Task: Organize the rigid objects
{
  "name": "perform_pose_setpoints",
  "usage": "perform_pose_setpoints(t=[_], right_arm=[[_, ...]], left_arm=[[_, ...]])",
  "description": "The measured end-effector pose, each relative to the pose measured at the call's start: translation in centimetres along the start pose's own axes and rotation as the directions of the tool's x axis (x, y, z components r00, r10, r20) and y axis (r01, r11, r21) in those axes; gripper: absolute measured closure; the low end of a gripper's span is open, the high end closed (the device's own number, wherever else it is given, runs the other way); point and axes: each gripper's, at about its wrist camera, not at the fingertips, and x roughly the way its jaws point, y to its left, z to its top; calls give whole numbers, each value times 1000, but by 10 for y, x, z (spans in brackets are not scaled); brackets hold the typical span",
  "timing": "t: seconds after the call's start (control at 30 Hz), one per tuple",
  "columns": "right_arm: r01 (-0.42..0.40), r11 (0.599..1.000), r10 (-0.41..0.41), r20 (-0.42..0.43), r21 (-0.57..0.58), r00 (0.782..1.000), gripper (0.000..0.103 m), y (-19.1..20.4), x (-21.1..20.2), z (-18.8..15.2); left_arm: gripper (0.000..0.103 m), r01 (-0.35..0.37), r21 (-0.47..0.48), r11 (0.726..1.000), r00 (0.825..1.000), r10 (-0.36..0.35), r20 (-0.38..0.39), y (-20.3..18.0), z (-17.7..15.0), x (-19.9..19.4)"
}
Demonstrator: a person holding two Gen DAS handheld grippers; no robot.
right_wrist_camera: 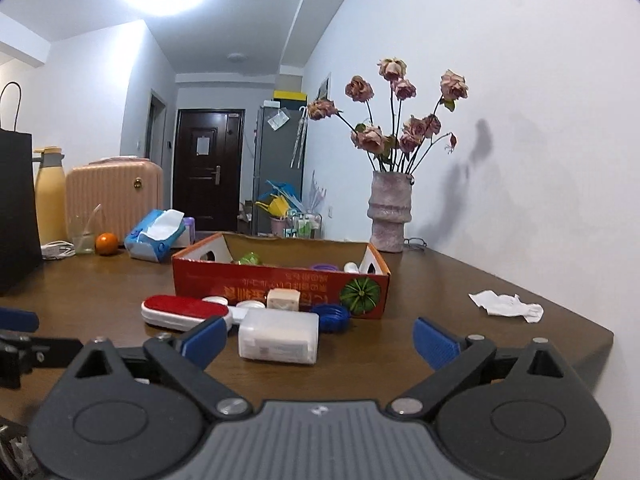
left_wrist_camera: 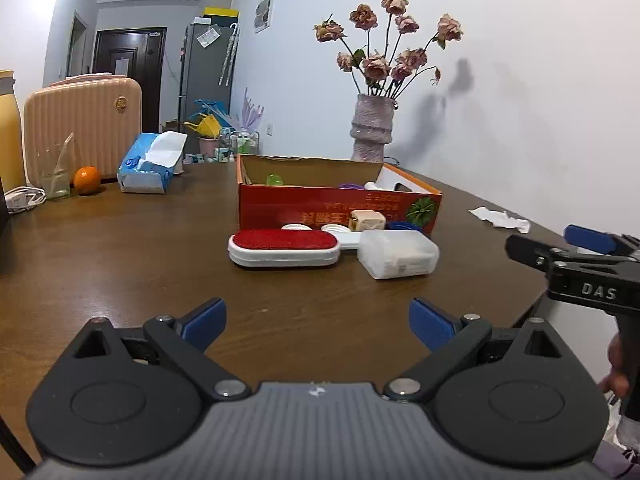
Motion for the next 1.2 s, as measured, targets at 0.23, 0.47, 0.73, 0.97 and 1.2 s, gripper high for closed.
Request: perform_pose_setpoints(t=[0.23, 0.47, 0.73, 0.97, 1.2], right_arm=[[-18, 997, 23, -60, 69, 998, 3, -6, 20, -8], [-47, 988, 56, -61, 146, 997, 10, -21, 63, -13], [-133, 921, 190, -123, 366, 974, 63, -47, 128, -7], [-163, 861, 288, -197, 482, 937, 75, -54, 180, -15], [-178, 842, 312, -189, 510, 931, 74, -55, 180, -20]], left_arm=[[6, 55, 36, 998, 998, -56, 4, -8, 17, 30], [32, 130, 92, 987, 991, -126, -44, -30, 47, 94], [58, 245, -41, 969, 949, -248, -194, -34, 59, 167], [65, 323, -167, 931, 907, -355, -226, -26, 60, 199], [66, 333, -180, 926, 907, -367, -208, -25, 56, 196]])
